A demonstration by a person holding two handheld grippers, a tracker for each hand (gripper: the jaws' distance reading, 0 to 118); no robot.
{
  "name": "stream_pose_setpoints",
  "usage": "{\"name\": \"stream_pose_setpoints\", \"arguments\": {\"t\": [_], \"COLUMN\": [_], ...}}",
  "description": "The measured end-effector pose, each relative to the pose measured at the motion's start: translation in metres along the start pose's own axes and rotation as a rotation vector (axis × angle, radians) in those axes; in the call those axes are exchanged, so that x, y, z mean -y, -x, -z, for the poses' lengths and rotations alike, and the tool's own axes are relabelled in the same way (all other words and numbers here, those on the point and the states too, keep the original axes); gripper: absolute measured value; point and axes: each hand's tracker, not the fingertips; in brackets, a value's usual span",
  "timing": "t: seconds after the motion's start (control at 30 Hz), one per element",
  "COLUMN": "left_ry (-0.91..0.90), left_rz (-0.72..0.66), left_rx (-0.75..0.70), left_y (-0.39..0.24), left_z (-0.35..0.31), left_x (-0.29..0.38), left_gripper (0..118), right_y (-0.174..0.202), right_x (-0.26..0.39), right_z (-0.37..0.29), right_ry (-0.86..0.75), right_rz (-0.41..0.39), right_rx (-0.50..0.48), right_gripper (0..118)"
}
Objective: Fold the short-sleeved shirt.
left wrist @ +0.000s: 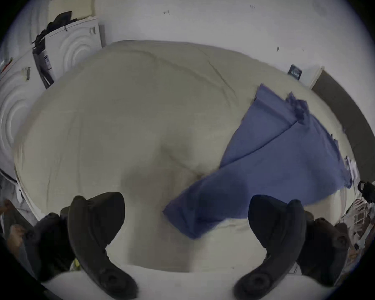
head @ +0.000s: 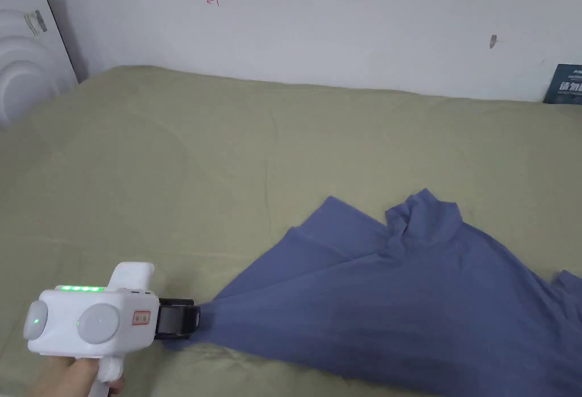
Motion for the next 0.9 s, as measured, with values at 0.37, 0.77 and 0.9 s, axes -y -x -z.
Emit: {"name": "stream_pose_setpoints", "arguments": {"t": [0.37, 0.77, 0.9], "left_ry": [0.087, 0.061, 0.056], "left_rz": [0.068, 0.051, 0.055], "left_rx": [0.04, 0.041, 0.04], "left_y": [-0.007, -0.009, -0.012], "left_z": [-0.002, -0.003, -0.001], "left_x": [0.007, 0.006, 0.006], "left_gripper": [1, 1, 1], "right_y": [0.013, 0.018, 0.016], "right_x": [0.005, -0.065, -0.124], "right_z": [0.005, 0.071, 0.131], "right_ry": [0.027, 0.021, 0.038], "right_rz": [-0.016, -0.077, -0.104], "right_rx": [-0.034, -0.028, -0.03], "right_gripper": [0, 0, 0]}}
